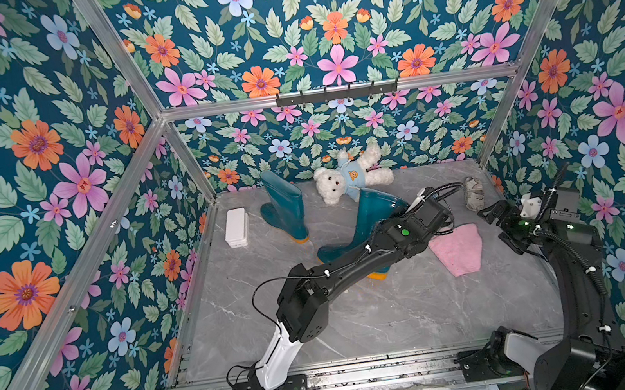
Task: Wipe the rubber boots with a cloth
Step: Adjust the rubber boot at the center of the board.
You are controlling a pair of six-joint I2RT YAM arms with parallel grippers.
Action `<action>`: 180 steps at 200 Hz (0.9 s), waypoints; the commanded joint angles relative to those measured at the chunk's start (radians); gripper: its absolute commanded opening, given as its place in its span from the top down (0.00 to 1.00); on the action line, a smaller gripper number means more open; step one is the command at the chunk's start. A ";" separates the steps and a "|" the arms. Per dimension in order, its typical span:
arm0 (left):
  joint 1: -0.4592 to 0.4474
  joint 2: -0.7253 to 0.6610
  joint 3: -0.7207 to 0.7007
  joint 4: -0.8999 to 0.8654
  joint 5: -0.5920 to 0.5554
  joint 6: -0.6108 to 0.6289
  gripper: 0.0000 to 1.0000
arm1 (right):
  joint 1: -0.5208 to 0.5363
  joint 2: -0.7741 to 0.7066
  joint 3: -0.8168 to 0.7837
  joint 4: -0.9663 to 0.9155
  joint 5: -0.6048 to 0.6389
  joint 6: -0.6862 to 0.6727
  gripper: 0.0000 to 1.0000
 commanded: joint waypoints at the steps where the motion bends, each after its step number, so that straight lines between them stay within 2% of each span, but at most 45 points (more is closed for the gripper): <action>1: 0.005 -0.019 0.006 0.088 -0.033 0.022 1.00 | 0.000 0.005 -0.001 0.013 -0.001 -0.001 0.05; 119: 0.001 -0.029 0.045 0.252 0.006 0.125 1.00 | 0.000 0.002 -0.004 0.008 0.014 -0.001 0.05; 156: 0.000 -0.008 0.060 0.329 -0.033 0.225 1.00 | 0.001 0.002 -0.003 0.006 0.018 -0.004 0.05; 180: 0.001 0.019 0.094 0.350 -0.064 0.247 1.00 | 0.000 0.003 -0.003 0.006 0.018 -0.002 0.05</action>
